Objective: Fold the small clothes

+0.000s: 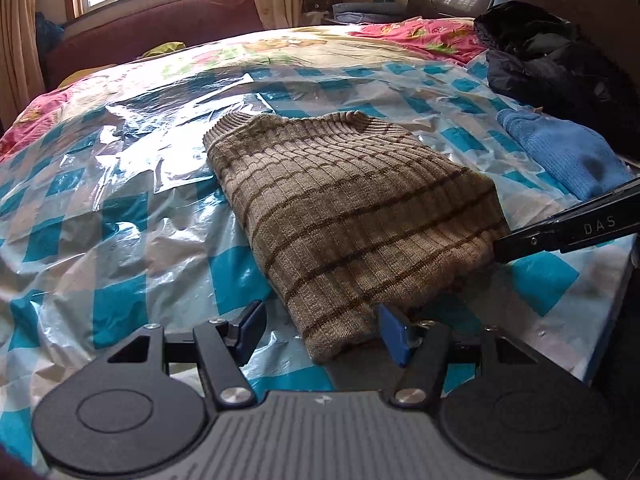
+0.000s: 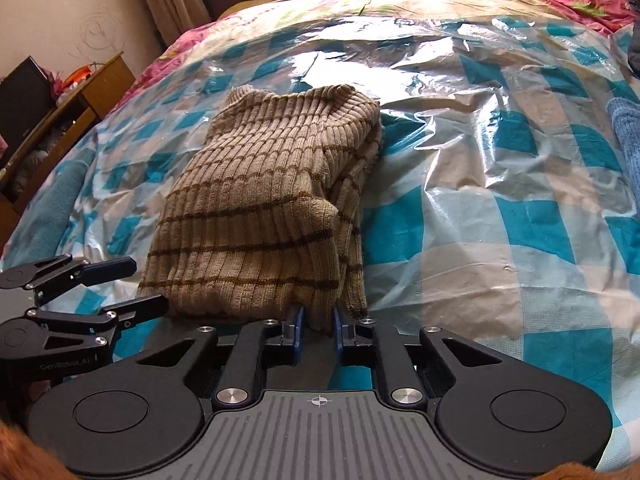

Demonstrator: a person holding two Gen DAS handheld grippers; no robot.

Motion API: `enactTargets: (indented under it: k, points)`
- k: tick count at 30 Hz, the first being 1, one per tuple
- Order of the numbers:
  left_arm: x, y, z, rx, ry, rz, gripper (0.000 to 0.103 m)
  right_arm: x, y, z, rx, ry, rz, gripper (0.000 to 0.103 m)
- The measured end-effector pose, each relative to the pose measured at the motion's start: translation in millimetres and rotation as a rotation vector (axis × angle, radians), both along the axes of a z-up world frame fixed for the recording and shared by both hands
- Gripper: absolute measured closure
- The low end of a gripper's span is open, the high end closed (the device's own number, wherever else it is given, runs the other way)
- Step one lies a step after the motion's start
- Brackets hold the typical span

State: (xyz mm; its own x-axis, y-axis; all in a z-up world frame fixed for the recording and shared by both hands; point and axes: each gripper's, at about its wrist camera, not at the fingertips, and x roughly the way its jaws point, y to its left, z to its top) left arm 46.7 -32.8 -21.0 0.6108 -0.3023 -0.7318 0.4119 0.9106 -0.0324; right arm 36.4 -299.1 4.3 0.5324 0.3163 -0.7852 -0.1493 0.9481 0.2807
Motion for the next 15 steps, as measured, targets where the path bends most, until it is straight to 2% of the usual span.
enactTargets:
  k: [1,5,10,13,14,15]
  points:
    - [-1.0,-1.3,1.0,-0.007,-0.006,-0.005,0.038,0.2,-4.5,5.5,-0.002,-0.022,-0.017,0.099]
    - [1.6,-7.1,-0.3,0.007,-0.015,-0.017,0.038,2.3,-20.3,20.8,0.032,-0.071,-0.068,0.1]
    - [10.5,-9.5,-21.0,0.018,0.087,-0.019,0.038,8.1,-13.1,-9.9,-0.054,0.028,-0.062,0.1]
    - [8.4,-7.8,-25.9,0.009,0.106,-0.013,0.038,7.1,-16.1,-9.6,-0.021,0.037,-0.083,0.097]
    - [7.8,-8.2,-25.7,0.009,0.103,-0.013,0.038,5.6,-17.8,-7.0,-0.002,0.033,-0.088,0.09]
    - [7.7,-8.5,-25.3,0.009,0.102,-0.014,0.038,3.3,-20.3,-3.3,0.018,0.022,-0.088,0.09]
